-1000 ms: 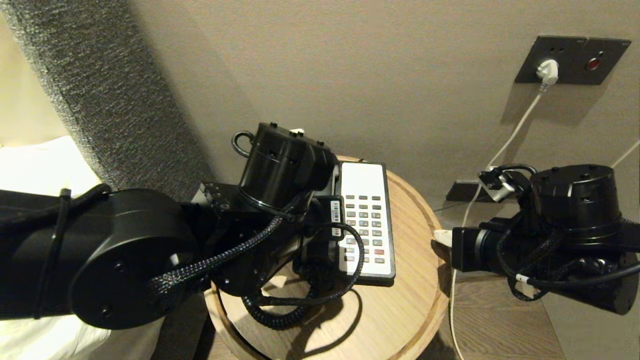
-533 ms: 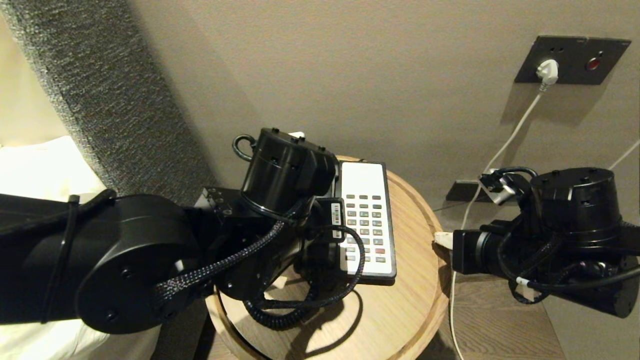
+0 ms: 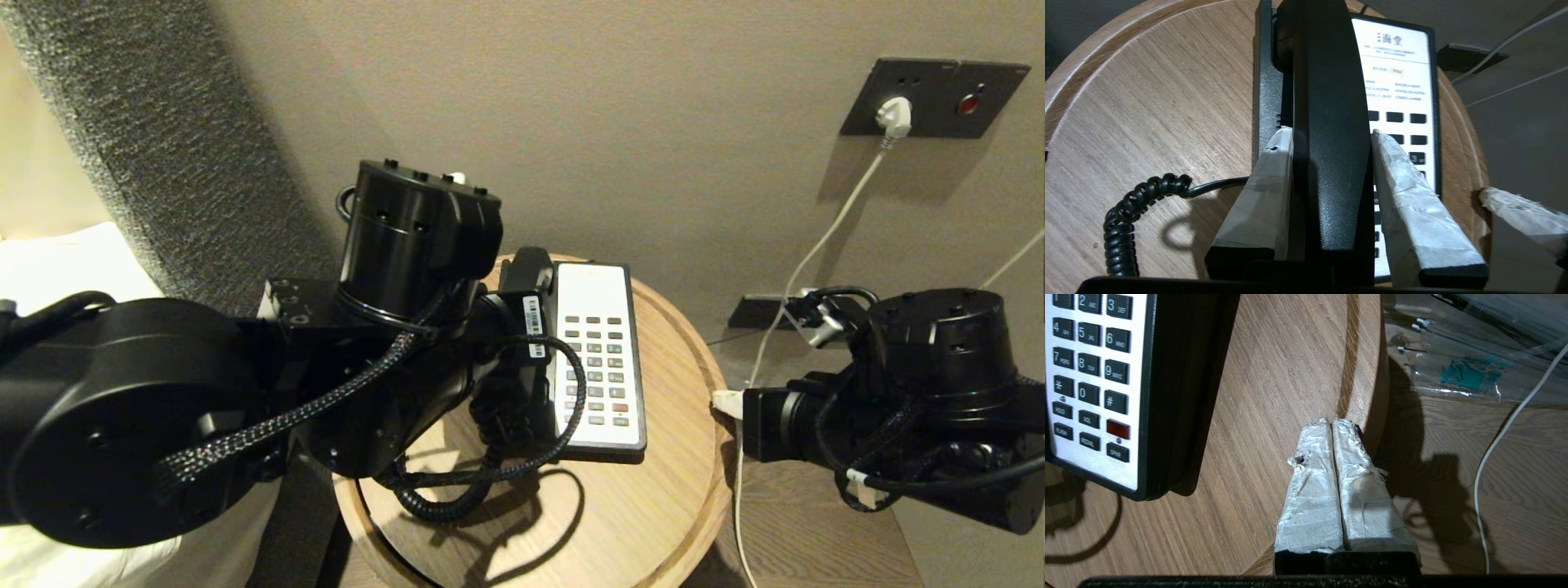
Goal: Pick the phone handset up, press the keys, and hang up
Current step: Put the handset back
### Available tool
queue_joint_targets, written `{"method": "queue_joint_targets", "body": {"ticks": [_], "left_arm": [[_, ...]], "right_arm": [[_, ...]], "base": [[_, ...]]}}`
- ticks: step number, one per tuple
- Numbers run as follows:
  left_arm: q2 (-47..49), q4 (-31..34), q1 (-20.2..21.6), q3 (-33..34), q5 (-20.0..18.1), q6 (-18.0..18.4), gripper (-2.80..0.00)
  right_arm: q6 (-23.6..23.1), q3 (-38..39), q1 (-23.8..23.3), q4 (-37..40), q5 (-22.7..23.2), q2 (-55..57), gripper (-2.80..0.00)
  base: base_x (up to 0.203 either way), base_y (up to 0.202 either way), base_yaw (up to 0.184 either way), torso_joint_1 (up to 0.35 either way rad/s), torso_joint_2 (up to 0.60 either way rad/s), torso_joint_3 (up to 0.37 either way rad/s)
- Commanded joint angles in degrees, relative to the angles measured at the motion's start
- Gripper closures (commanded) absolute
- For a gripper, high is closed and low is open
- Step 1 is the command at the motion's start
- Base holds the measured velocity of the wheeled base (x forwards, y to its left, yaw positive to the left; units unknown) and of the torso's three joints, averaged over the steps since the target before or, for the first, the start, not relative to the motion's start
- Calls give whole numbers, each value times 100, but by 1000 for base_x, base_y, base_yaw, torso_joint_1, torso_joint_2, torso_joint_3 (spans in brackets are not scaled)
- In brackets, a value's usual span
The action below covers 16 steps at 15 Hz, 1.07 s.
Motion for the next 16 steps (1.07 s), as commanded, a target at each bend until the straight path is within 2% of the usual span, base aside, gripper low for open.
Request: {"method": "queue_joint_targets", "body": {"ticks": [1, 16], "left_arm": [[35, -68, 1, -14, 5, -4, 0], [461, -70, -17, -13, 44, 31, 0]], "right_arm": [[7, -7, 6, -13, -9, -3, 0], [-1, -7, -1, -127, 17, 22, 0]], "base": [[0, 0, 0, 0, 0, 0], [0, 0, 0, 0, 0, 0]]}}
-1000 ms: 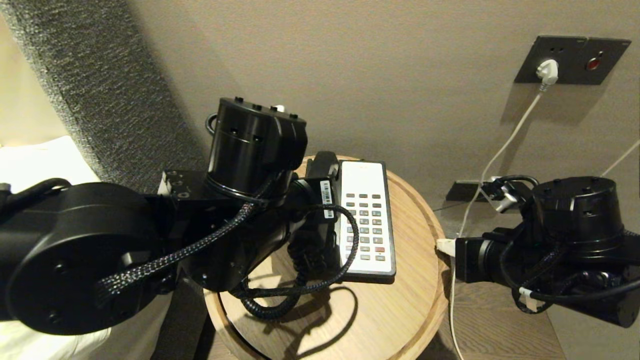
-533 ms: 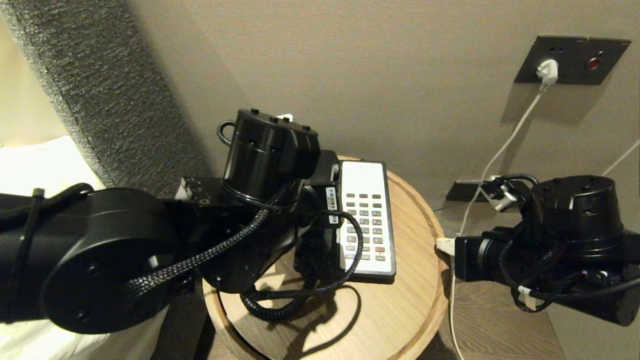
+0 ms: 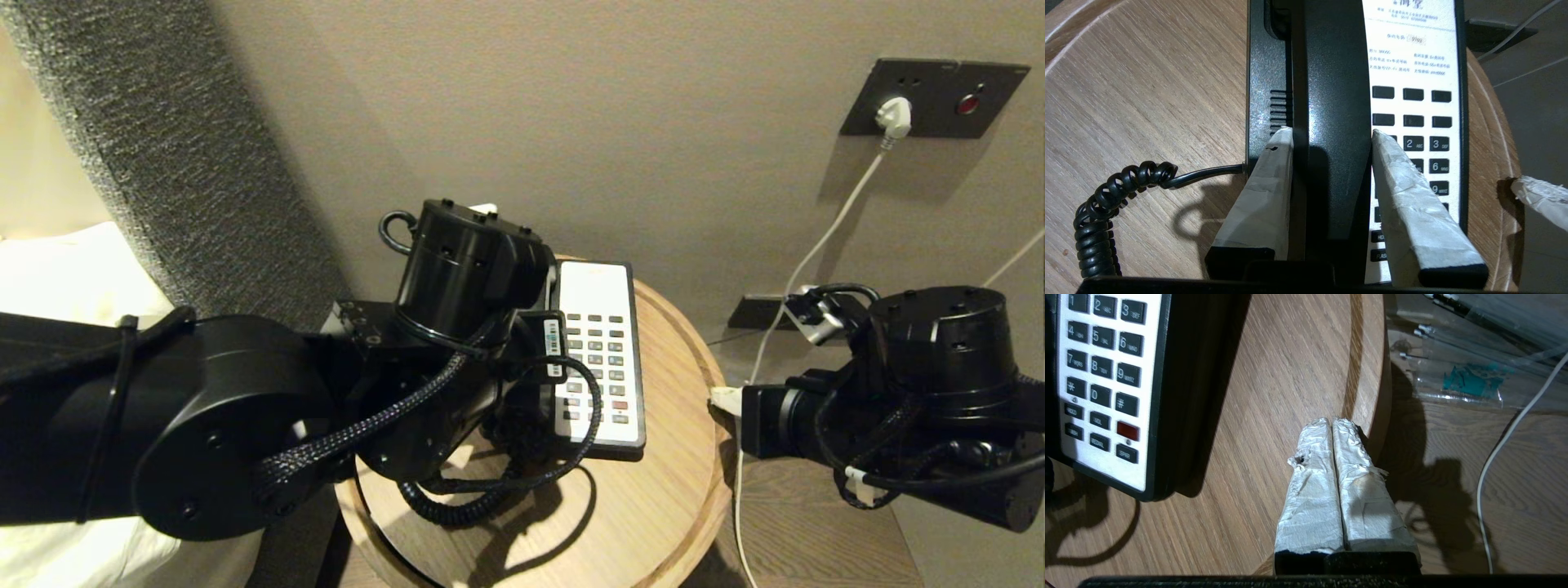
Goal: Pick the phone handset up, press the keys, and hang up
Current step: Put the handset back
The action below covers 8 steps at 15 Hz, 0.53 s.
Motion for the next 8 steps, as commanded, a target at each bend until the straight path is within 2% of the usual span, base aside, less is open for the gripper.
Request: {"method": "queue_joint_targets", "body": {"ticks": [1, 8], "left_arm": [[52, -7, -5, 60, 17, -41, 0], [59, -19, 2, 66, 30, -77, 0]], "right_arm": [[10, 0, 1, -22, -6, -9, 0], [10, 35, 10, -22, 3, -1, 0]], "base": [[0, 0, 0, 0, 0, 0], [0, 0, 0, 0, 0, 0]]}}
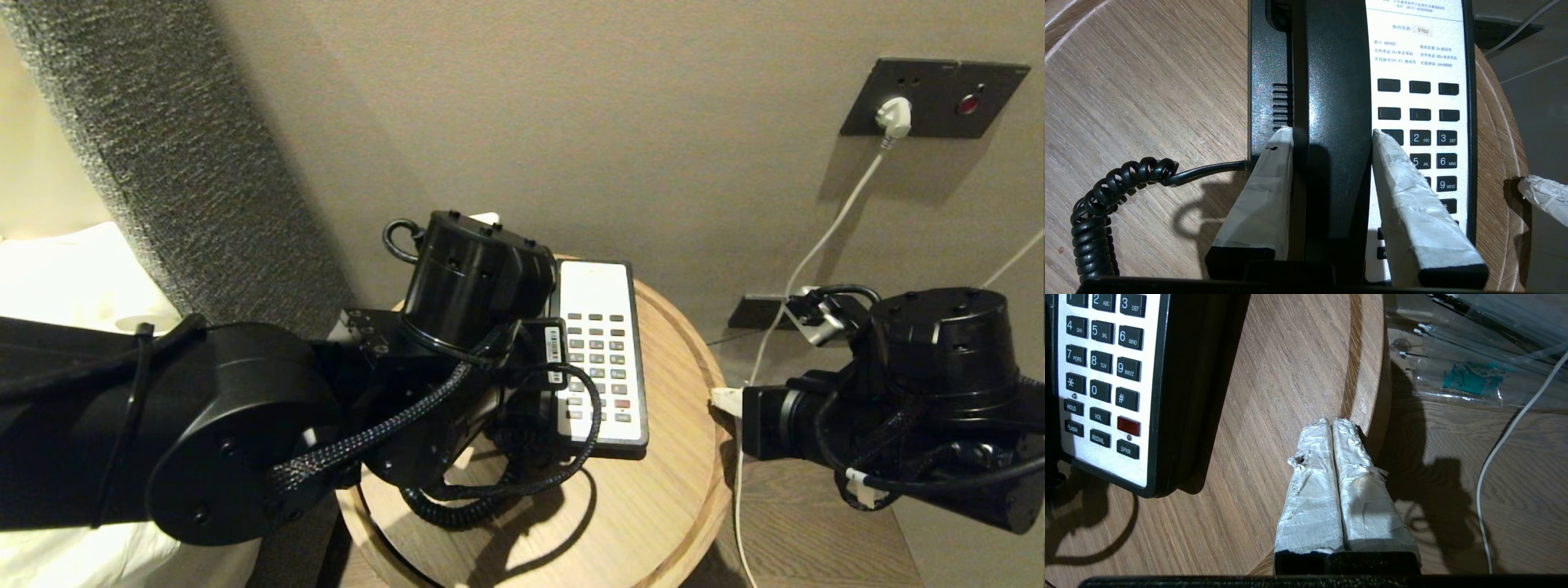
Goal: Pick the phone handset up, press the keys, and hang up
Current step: Put the handset back
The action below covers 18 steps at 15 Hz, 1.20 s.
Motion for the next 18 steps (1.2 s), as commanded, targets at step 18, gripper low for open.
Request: {"method": "queue_joint_targets", "body": {"ticks": [18], "left_arm": [[66, -5, 2, -2, 27, -16, 0]], "right_arm": [[12, 94, 4, -14, -4, -5, 0]], "base": [[0, 0, 0, 0, 0, 0]]}}
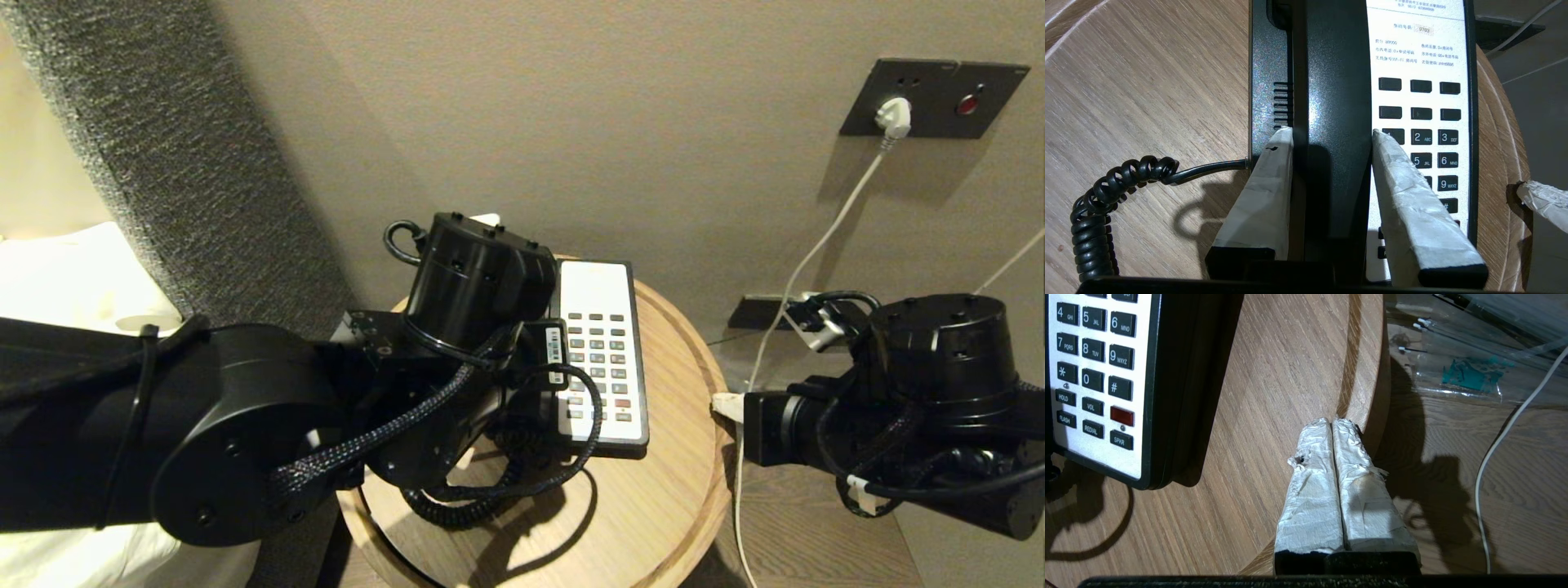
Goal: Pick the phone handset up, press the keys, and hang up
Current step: Put the handset back
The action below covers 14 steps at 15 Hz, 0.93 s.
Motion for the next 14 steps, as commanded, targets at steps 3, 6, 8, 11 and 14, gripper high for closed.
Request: {"method": "queue_joint_targets", "body": {"ticks": [3, 6, 8, 11, 14], "left_arm": [[24, -7, -1, -6, 20, -9, -280], [7, -7, -1, -15, 20, 17, -280], [-97, -7, -1, -63, 27, 20, -280], [-352, -4, 11, 14, 28, 2, -280], [-1189, 3, 185, 311, -11, -22, -280]], "right_arm": [[3, 9, 2, -11, -6, -10, 0], [3, 9, 2, -11, -6, -10, 0], [8, 47, 2, -18, -6, -4, 0], [16, 56, 10, -95, -6, -1, 0], [12, -96, 63, -99, -21, -14, 0]], "base": [[0, 0, 0, 0, 0, 0], [0, 0, 0, 0, 0, 0], [0, 0, 0, 0, 0, 0], [0, 0, 0, 0, 0, 0], [0, 0, 0, 0, 0, 0]]}}
